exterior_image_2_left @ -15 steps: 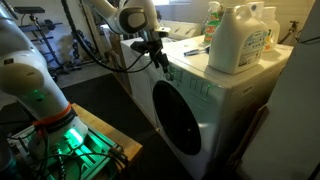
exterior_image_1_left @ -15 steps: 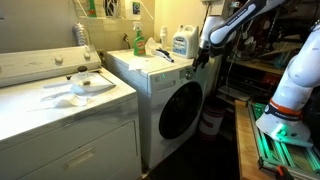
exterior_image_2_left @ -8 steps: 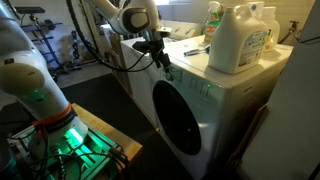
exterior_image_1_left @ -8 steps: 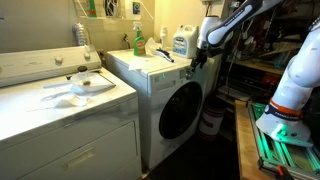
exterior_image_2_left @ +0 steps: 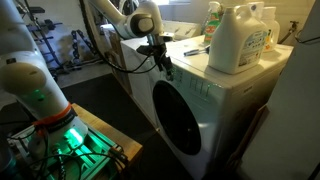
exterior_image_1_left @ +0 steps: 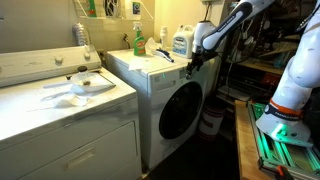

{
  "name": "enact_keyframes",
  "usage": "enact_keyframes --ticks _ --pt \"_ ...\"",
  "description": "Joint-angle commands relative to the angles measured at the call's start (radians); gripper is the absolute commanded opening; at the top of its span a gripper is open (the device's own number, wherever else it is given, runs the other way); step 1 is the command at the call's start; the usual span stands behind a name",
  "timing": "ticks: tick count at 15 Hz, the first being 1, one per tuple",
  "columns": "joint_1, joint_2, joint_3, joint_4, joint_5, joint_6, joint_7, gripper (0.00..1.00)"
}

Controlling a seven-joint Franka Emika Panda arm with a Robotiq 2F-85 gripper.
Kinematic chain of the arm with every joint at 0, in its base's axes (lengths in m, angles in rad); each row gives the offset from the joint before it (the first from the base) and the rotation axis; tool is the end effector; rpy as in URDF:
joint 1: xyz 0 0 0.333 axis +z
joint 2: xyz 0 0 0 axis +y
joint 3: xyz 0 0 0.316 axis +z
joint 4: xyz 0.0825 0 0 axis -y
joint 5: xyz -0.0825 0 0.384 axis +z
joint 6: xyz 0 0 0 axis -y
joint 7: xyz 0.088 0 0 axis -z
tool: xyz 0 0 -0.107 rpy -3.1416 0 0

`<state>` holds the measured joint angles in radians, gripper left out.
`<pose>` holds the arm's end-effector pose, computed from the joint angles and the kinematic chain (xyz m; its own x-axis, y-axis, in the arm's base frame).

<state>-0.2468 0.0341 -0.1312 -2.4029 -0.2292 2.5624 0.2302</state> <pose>0.4708 -0.1833 0.3116 0.9059 -0.3989 0.1420 -0.4159 -0.9011 0.1224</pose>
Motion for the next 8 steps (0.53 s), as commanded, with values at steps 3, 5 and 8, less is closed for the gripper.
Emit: enact_keyframes --ticks 3,5,8 --pt "0.038 0.059 -0.041 0.032 -0.085 0.032 0.058 1.00" --pt "0.047 0.073 -0.049 0.042 -0.100 0.030 0.064 1.00" --pt "0.059 0.093 -0.059 0.058 -0.121 0.025 0.071 0.96"
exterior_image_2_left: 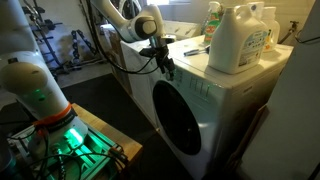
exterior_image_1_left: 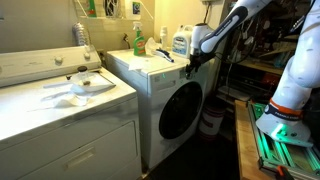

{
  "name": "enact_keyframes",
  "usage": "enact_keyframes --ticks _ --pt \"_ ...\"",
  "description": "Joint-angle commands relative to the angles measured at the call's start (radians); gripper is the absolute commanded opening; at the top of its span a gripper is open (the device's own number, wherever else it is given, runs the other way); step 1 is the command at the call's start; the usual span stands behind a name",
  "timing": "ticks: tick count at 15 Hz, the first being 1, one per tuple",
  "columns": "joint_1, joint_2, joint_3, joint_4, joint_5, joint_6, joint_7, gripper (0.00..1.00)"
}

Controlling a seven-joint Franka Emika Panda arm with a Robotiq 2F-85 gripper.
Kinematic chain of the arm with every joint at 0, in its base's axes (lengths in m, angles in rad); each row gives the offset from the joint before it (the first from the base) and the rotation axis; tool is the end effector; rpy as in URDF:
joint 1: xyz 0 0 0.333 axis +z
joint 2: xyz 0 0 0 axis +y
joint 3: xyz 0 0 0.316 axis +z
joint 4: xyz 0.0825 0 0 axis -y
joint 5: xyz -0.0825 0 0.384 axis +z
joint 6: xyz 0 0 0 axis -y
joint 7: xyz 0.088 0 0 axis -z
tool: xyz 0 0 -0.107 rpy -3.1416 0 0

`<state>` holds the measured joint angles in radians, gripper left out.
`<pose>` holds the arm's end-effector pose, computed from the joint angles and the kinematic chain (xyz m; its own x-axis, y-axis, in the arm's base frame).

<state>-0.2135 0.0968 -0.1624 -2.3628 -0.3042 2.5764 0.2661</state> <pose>0.4837 -0.1856 0.2975 0.9196 -0.3672 0.1398 -0.3878 -0.9053 0.1733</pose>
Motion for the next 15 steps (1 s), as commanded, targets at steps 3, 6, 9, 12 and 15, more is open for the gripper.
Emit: enact_keyframes --ticks 3,6,9,12,15 --pt "0.040 0.049 -0.035 0.031 -0.056 0.005 0.047 0.96" --pt "0.055 0.068 -0.042 0.041 -0.066 0.007 0.070 0.93" --pt "0.070 0.076 -0.047 0.043 -0.065 0.011 0.086 0.73" --pt "0.080 0.077 -0.053 0.042 -0.060 0.016 0.110 0.44" --pt "0.070 0.070 -0.053 0.038 -0.021 0.013 0.080 0.31"
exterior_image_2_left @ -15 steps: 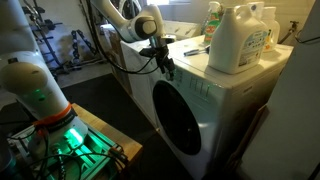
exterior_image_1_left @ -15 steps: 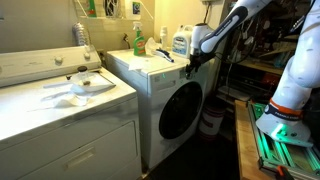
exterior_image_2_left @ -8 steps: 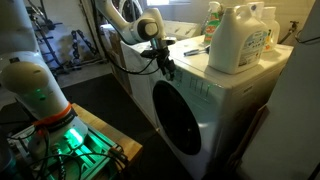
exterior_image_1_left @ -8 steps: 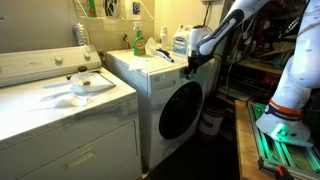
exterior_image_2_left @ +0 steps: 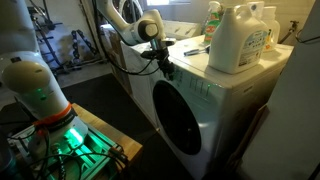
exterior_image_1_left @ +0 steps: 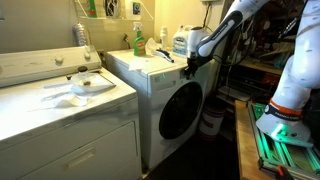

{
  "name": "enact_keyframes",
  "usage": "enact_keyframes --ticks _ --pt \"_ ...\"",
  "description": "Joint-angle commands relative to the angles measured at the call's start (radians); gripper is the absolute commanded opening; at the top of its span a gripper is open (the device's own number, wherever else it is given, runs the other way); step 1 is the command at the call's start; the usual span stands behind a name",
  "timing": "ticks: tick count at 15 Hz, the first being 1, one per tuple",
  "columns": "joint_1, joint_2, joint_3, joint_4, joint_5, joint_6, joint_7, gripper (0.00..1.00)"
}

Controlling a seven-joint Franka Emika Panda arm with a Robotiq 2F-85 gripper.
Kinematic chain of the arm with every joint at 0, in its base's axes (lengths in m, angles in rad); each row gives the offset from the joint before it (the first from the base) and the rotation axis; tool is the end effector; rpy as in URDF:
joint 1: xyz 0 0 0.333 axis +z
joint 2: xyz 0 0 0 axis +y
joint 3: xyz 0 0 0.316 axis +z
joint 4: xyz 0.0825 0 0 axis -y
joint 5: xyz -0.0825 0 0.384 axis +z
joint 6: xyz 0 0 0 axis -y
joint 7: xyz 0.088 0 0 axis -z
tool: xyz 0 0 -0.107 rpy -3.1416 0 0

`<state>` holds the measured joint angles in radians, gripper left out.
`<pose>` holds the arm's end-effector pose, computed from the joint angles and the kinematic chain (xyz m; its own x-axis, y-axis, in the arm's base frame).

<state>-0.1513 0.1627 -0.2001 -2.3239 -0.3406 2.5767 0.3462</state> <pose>0.4981 -0.1769 0.2795 0.9133 -0.3856 0.1307 -0.4054 -0.8915 0.2022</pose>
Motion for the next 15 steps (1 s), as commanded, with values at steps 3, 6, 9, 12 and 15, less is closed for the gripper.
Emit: enact_keyframes --ticks 3,6,9,12,15 --pt "-0.025 -0.009 -0.002 -0.008 0.140 0.017 -0.104 0.31" --pt "-0.077 -0.021 0.024 -0.010 0.380 0.002 -0.327 0.31" --pt "-0.125 -0.022 0.040 0.007 0.603 -0.039 -0.541 0.31" --pt "-0.171 -0.014 0.050 0.027 0.799 -0.092 -0.729 0.31" --pt "-0.215 0.006 0.049 0.059 0.951 -0.173 -0.883 0.31"
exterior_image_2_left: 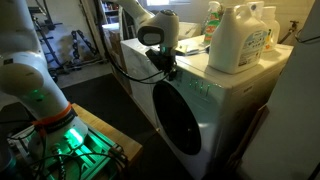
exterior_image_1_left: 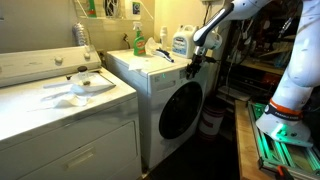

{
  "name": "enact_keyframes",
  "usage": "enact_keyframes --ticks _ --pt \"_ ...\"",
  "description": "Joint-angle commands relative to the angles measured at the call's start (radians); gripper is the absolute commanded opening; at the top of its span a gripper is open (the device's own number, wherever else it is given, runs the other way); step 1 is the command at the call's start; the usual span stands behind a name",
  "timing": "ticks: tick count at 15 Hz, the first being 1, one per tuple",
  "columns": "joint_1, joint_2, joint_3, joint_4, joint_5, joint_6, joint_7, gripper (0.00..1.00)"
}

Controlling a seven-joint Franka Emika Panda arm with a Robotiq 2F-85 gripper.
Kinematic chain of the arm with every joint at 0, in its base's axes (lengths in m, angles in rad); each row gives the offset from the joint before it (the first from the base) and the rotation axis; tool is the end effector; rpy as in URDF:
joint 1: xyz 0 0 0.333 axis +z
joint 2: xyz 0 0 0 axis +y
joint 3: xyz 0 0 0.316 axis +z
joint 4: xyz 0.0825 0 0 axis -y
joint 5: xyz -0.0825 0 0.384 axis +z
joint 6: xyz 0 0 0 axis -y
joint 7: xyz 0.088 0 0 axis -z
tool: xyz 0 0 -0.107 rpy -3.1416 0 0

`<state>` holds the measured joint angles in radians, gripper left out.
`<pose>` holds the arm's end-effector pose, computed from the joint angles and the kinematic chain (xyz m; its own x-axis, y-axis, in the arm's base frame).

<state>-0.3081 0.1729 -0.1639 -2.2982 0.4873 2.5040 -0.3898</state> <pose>0.4703 -0.2441 0.2773 0.8837 -0.4594 0.0898 -0.4261 -0.8690 -0.2516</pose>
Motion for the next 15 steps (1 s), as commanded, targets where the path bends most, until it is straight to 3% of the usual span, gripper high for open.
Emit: enact_keyframes --ticks 1,6,12,13,14,15 --pt "-0.074 0.005 0.009 0.050 0.165 -0.143 -0.192 0.31" --pt "-0.135 0.090 -0.019 0.151 0.294 -0.342 -0.350 0.31" --pt "-0.167 0.197 -0.048 0.261 0.330 -0.506 -0.412 0.31" --pt "-0.165 0.195 -0.052 0.264 0.322 -0.519 -0.409 0.81" --pt "-0.159 0.184 -0.055 0.259 0.308 -0.519 -0.408 0.82" --pt "-0.147 0.154 -0.062 0.237 0.297 -0.484 -0.408 0.89"
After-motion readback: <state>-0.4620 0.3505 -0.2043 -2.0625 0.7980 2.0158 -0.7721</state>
